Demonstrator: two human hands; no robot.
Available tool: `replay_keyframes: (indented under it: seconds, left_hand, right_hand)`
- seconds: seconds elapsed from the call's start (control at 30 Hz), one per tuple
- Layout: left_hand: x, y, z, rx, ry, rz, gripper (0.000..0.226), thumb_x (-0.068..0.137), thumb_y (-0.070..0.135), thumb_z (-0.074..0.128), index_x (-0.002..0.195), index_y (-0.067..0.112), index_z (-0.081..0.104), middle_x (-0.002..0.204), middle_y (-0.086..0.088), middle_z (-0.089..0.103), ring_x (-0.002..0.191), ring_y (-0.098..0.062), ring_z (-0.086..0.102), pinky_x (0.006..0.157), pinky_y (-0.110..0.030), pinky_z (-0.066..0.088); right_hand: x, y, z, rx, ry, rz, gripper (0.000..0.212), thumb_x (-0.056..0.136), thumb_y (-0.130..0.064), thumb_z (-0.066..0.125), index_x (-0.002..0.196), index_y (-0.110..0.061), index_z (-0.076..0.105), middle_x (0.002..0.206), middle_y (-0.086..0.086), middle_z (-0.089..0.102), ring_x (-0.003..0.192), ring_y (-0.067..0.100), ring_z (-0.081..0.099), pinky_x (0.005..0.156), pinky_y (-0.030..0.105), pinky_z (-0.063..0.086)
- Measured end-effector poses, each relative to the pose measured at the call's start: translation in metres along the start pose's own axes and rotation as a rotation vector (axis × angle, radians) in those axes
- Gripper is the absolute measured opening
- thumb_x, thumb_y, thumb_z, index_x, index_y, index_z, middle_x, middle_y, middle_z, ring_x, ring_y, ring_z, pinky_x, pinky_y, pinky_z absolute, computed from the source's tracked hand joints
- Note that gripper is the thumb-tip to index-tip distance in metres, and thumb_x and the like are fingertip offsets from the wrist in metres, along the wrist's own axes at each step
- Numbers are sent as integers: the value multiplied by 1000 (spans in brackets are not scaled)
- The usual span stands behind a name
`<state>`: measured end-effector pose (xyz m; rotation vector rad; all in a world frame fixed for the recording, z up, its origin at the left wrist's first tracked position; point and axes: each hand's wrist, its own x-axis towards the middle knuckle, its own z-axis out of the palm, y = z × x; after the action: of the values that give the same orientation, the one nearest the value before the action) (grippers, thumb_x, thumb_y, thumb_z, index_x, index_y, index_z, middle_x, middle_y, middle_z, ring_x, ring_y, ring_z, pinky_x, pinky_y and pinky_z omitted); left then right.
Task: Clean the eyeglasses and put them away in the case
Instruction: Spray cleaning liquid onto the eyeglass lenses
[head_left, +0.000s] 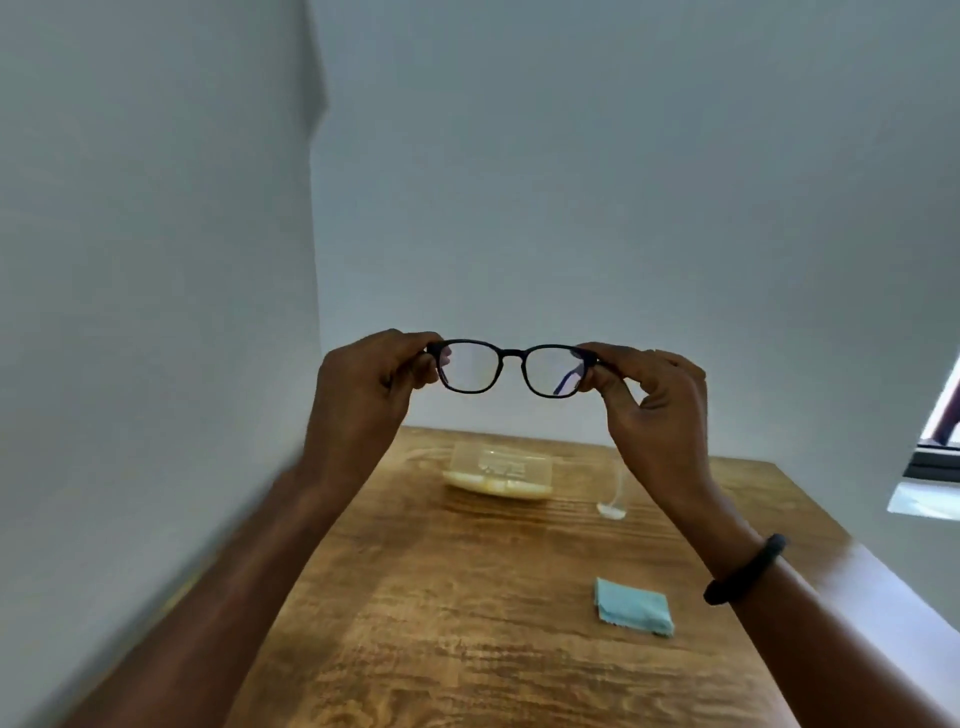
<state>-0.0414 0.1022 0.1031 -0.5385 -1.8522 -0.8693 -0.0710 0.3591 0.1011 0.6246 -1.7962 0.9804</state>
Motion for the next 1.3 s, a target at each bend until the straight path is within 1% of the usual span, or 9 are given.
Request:
replay_keyframes:
  seconds: [0.07,0.3,0.43,0.63,0.77,0.9,1.0,1.17,1.3]
  left_hand:
    - [13,3,13,-12,34,18,25,92,-8,64,99,9,79,79,-4,74,73,-18,70,72,-42,58]
    - [39,9,48,-69,114,111,29,91,-12,63,102,10,78,81,-2,74,77,-10,71,76,-26,59]
    - [41,7,57,-83,119,105,28,92,-10,65,104,11,78,84,-3,75,80,-12,73,78,-29,60]
    - [33,10,63,-77,100,104,27,92,-9,66,104,11,78,83,-1,75,80,-7,71,79,-21,58]
    - [30,7,60,-39,85,117,22,93,-5,67,105,10,78,83,-1,74,78,-7,70,78,-23,58]
    - [22,3,58,38,72,121,21,93,-3,68,105,10,78,82,0,73,76,-11,69,76,-23,56]
    - [16,1,57,49,84,130,15,95,7,67,105,9,78,82,-1,73,76,-14,70,75,-27,58]
    - [7,-1,59,71,104,108,30,98,24,54,104,6,78,80,-3,72,73,-18,70,69,-37,59]
    - [4,-3,61,75,117,92,31,98,23,52,103,7,78,79,-2,72,72,-17,69,68,-36,58]
  right_hand:
    - [9,4,-8,9,45,1,17,92,-10,71,100,-23,79,84,-21,74,82,13,73,91,57,49]
    - [3,38,-29,13,167,113,29,92,-8,70,116,-25,72,93,-14,75,93,7,70,78,22,52]
    - [-30,75,-31,-145,159,125,50,91,-12,71,135,-25,54,123,-9,63,105,10,62,84,30,53]
    - [-74,108,-9,-247,-130,204,94,85,-26,79,157,-28,18,148,-5,35,124,16,50,95,41,54]
    - [-80,112,8,-338,-255,196,99,85,-30,77,159,-28,11,146,2,37,128,20,50,99,37,53]
    - [-87,114,24,-387,-318,271,103,87,-33,74,159,-35,0,147,8,46,118,27,62,92,40,56]
    - [-91,116,31,-414,-299,289,108,86,-27,76,158,-36,-3,145,12,50,107,30,68,84,42,58]
    - [-93,121,41,-380,-269,318,116,81,-16,81,156,-41,-5,139,15,51,88,28,70,64,34,56]
    - [-93,128,47,-344,-254,325,117,82,-8,78,156,-45,-5,134,14,56,93,23,72,63,27,52]
